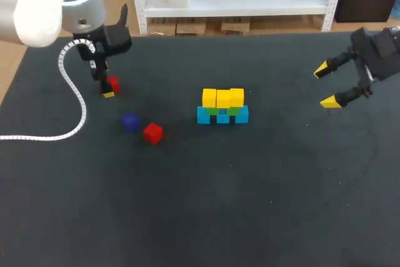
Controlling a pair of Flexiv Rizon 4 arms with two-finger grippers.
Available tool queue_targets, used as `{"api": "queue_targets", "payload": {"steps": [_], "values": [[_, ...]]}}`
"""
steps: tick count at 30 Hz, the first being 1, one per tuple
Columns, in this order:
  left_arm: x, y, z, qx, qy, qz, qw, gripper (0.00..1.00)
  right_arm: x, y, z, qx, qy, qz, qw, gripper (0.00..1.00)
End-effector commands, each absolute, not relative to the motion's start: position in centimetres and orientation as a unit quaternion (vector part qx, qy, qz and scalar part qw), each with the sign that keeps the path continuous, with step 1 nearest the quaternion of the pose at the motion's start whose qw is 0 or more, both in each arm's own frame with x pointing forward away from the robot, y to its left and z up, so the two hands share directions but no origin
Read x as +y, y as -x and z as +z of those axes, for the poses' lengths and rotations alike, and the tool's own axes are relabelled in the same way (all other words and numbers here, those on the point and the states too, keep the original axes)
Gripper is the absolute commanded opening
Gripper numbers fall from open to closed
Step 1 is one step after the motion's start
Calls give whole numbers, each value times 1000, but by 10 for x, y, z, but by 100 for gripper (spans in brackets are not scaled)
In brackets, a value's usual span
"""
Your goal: Place the blue cubes, place green cubes on the blue cubes, place the yellow cubes on the green cubes, then place the red cubes on the yellow cubes, and place purple cube on the red cubes.
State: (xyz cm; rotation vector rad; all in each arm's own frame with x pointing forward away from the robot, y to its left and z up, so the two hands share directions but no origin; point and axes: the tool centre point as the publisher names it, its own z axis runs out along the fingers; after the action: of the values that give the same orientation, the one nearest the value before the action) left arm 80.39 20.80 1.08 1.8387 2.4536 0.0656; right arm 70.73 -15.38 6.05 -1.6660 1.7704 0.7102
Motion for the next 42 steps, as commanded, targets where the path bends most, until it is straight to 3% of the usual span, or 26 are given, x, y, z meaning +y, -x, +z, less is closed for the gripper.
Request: {"api": "queue_targets", "payload": {"steps": [1,15,16,19,20,26,27,29,31,34,35,42], "values": [[212,-804,8,795,-605,18,38,100,-154,-708,60,666,628,268,301,100],[215,-809,4,783,-620,10,43,100,-154,-708,60,666,628,268,301,100],[215,-810,4,782,-622,9,43,96,-154,-708,60,666,628,268,301,100],[212,-812,4,776,-630,10,41,71,-154,-708,60,666,628,268,301,100],[212,-812,4,775,-631,9,42,69,-154,-708,60,666,628,268,301,100],[209,-815,3,770,-636,7,42,78,-154,-708,60,666,628,268,301,100],[209,-815,3,770,-637,7,42,75,-154,-708,60,666,628,268,301,100],[208,-816,2,769,-638,7,41,59,-154,-708,60,666,628,268,301,100],[209,-817,2,769,-638,8,40,33,-154,-708,60,666,628,268,301,100],[209,-817,2,770,-637,8,41,4,-154,-708,60,666,628,268,301,100],[209,-817,2,769,-638,8,41,0,-154,-708,60,666,628,268,301,100],[206,-811,5,767,-641,6,43,0,-154,-708,60,666,628,268,301,100]]}}
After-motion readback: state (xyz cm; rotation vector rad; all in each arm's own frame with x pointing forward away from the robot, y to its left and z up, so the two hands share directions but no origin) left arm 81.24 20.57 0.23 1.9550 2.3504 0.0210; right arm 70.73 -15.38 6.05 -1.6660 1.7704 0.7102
